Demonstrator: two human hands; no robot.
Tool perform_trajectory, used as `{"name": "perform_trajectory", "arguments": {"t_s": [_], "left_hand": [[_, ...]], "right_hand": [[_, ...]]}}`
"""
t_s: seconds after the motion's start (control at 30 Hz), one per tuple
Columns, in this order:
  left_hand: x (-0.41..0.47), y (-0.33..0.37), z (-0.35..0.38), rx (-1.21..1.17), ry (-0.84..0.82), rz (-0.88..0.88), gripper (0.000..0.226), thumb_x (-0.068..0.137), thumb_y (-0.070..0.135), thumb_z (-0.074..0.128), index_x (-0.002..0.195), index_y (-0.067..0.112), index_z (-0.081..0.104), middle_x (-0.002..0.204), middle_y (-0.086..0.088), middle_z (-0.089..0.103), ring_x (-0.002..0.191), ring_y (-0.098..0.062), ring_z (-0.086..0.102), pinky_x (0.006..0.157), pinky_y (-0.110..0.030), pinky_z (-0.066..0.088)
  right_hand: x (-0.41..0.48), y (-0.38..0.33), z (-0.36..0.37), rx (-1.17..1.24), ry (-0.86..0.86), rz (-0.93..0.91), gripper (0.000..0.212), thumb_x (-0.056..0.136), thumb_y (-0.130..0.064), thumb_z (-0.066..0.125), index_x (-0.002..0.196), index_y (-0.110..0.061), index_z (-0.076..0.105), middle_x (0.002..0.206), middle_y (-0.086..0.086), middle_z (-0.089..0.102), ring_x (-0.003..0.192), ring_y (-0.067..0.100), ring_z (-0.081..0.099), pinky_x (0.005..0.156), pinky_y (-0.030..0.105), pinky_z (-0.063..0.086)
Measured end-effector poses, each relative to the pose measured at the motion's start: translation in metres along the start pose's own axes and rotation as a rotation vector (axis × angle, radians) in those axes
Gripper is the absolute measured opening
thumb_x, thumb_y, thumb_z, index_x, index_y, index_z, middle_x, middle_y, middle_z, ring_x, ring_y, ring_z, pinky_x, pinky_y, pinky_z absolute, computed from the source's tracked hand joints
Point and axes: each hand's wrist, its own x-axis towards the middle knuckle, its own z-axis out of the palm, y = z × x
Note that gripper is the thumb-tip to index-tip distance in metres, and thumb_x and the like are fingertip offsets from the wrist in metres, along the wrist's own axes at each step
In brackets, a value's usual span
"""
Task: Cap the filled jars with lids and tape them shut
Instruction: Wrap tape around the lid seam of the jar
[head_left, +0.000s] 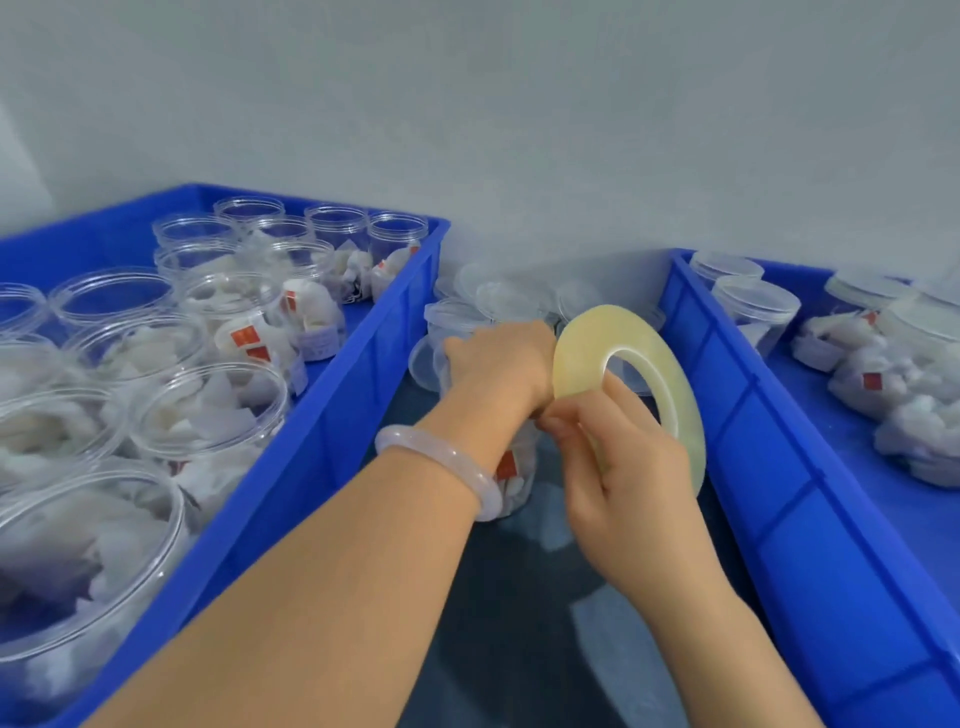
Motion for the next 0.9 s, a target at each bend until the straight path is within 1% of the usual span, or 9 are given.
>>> {"name": "perform_trajectory", "arguments": {"t_s": [0.17, 0.33, 0.43, 0.53, 0.6, 0.7, 0.77, 0.83, 0.9], "left_hand": [[0.001, -0.001, 0.0, -0.015, -0.016, -0.005, 0.027, 0.095, 0.03, 0.042, 0.069, 0.021, 0.038, 0.086, 0.001, 0.051, 0.11, -0.03, 0.05, 0.084, -0.041, 0.026], [-0.002, -0.005, -0.002, 0.036, -0.075, 0.064, 0.023, 0.091, 0.032, 0.047, 0.07, 0.022, 0.045, 0.095, -0.001, 0.056, 0.105, -0.029, 0.051, 0.081, -0.038, 0.029], [-0.005, -0.012, -0.01, -0.245, -0.108, 0.161, 0.033, 0.097, 0.041, 0.036, 0.088, 0.019, 0.06, 0.106, -0.005, 0.061, 0.108, -0.026, 0.054, 0.085, -0.038, 0.039], [-0.014, -0.022, -0.017, -0.582, 0.274, 0.194, 0.032, 0.099, 0.044, 0.038, 0.101, 0.023, 0.062, 0.114, 0.003, 0.064, 0.109, -0.013, 0.055, 0.093, -0.032, 0.039], [-0.023, -0.032, -0.011, -0.787, 0.538, 0.169, 0.03, 0.099, 0.043, 0.041, 0.11, 0.027, 0.063, 0.108, 0.017, 0.063, 0.096, 0.008, 0.052, 0.089, -0.015, 0.039], [-0.033, -0.05, 0.013, -1.07, 0.576, 0.028, 0.024, 0.1, 0.046, 0.034, 0.095, 0.04, 0.057, 0.091, 0.025, 0.056, 0.081, 0.025, 0.047, 0.069, 0.002, 0.035], [-0.035, -0.059, 0.035, -1.184, 0.455, -0.045, 0.03, 0.099, 0.052, 0.029, 0.102, 0.04, 0.056, 0.097, 0.025, 0.056, 0.089, 0.021, 0.049, 0.077, -0.003, 0.035], [-0.034, -0.063, 0.054, -1.359, 0.308, -0.079, 0.063, 0.088, 0.067, 0.025, 0.121, 0.025, 0.06, 0.112, 0.013, 0.064, 0.107, 0.002, 0.057, 0.094, -0.019, 0.04], [-0.031, -0.061, 0.064, -1.449, 0.255, -0.092, 0.084, 0.068, 0.077, 0.025, 0.107, 0.017, 0.07, 0.106, -0.001, 0.072, 0.108, -0.017, 0.063, 0.099, -0.033, 0.043]], "right_hand": [[0.005, 0.003, 0.004, 0.013, 0.023, -0.011, 0.022, 0.092, -0.018, 0.047, 0.089, -0.008, 0.066, 0.086, 0.006, 0.059, 0.075, 0.023, 0.055, 0.062, 0.042, 0.047], [0.008, 0.009, 0.0, 0.061, 0.044, 0.037, 0.013, 0.093, -0.015, 0.054, 0.085, -0.019, 0.063, 0.077, -0.006, 0.058, 0.072, 0.007, 0.051, 0.062, 0.013, 0.039], [0.014, 0.023, -0.005, 0.121, 0.07, 0.126, 0.023, 0.096, -0.02, 0.053, 0.078, -0.036, 0.054, 0.065, -0.012, 0.052, 0.062, 0.001, 0.048, 0.058, 0.009, 0.035], [0.019, 0.047, -0.002, 0.071, 0.031, 0.232, 0.027, 0.095, -0.023, 0.053, 0.076, -0.042, 0.051, 0.063, -0.01, 0.051, 0.059, 0.004, 0.046, 0.055, 0.013, 0.033], [0.018, 0.061, 0.004, 0.001, -0.026, 0.267, 0.019, 0.095, -0.019, 0.054, 0.083, -0.033, 0.059, 0.069, -0.014, 0.052, 0.064, 0.001, 0.049, 0.058, 0.011, 0.034], [0.012, 0.078, 0.015, -0.09, -0.127, 0.327, 0.015, 0.096, -0.021, 0.053, 0.102, -0.02, 0.066, 0.092, -0.004, 0.061, 0.083, 0.009, 0.056, 0.068, 0.012, 0.036], [0.007, 0.086, 0.02, -0.149, -0.194, 0.348, 0.021, 0.096, -0.024, 0.052, 0.113, -0.022, 0.065, 0.102, 0.0, 0.06, 0.095, 0.019, 0.057, 0.076, 0.021, 0.036], [0.003, 0.089, 0.026, -0.219, -0.294, 0.361, 0.035, 0.097, -0.026, 0.05, 0.132, -0.026, 0.055, 0.113, 0.004, 0.058, 0.105, 0.024, 0.054, 0.083, 0.027, 0.037], [0.002, 0.092, 0.03, -0.296, -0.349, 0.364, 0.047, 0.098, -0.029, 0.049, 0.144, -0.027, 0.039, 0.125, 0.007, 0.053, 0.112, 0.029, 0.049, 0.092, 0.033, 0.037]]}}
